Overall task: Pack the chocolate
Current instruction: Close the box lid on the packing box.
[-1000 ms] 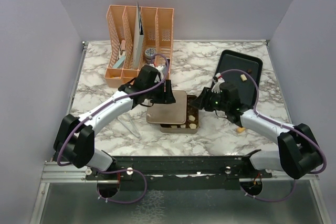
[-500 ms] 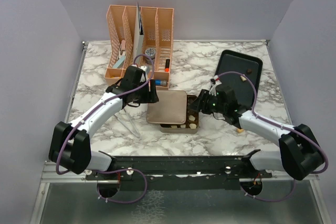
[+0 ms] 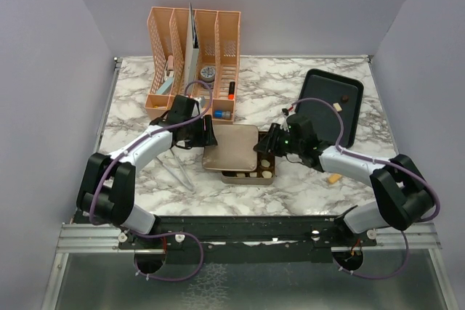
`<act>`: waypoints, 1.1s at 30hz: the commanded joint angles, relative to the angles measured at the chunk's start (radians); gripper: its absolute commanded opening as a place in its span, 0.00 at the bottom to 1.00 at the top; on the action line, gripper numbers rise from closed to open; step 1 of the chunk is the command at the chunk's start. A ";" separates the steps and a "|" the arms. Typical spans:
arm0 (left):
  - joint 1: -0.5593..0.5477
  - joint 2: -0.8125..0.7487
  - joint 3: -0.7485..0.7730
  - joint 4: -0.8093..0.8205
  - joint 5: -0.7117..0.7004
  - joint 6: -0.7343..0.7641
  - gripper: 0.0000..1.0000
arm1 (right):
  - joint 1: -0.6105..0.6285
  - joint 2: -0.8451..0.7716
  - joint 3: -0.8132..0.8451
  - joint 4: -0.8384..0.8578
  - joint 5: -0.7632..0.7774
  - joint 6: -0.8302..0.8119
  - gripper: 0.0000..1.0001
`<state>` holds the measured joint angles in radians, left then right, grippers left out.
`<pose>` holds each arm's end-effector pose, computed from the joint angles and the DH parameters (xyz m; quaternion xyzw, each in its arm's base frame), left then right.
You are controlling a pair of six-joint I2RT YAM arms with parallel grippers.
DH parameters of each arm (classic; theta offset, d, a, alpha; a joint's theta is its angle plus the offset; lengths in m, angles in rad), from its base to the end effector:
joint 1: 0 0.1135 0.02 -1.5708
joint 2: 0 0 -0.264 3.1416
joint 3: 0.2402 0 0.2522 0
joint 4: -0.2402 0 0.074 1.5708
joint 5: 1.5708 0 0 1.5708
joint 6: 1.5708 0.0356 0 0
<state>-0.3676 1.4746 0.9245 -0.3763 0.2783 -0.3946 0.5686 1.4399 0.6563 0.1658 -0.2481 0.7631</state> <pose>0.2763 -0.1169 0.2128 0.0312 0.9399 -0.2388 0.2422 0.2396 0.1634 0.1820 0.0291 0.8831 0.3676 0.2900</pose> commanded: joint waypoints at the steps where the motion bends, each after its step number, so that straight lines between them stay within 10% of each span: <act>1: 0.007 0.026 -0.025 0.049 0.074 0.000 0.56 | 0.007 0.015 0.022 0.012 0.030 -0.004 0.33; 33: -0.181 -0.055 0.019 0.090 0.149 -0.159 0.39 | 0.007 -0.268 -0.032 -0.189 0.064 -0.050 0.26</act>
<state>-0.4816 1.3998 0.8875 -0.3435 0.3325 -0.4900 0.5545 1.2201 0.6224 -0.0235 -0.1482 0.7048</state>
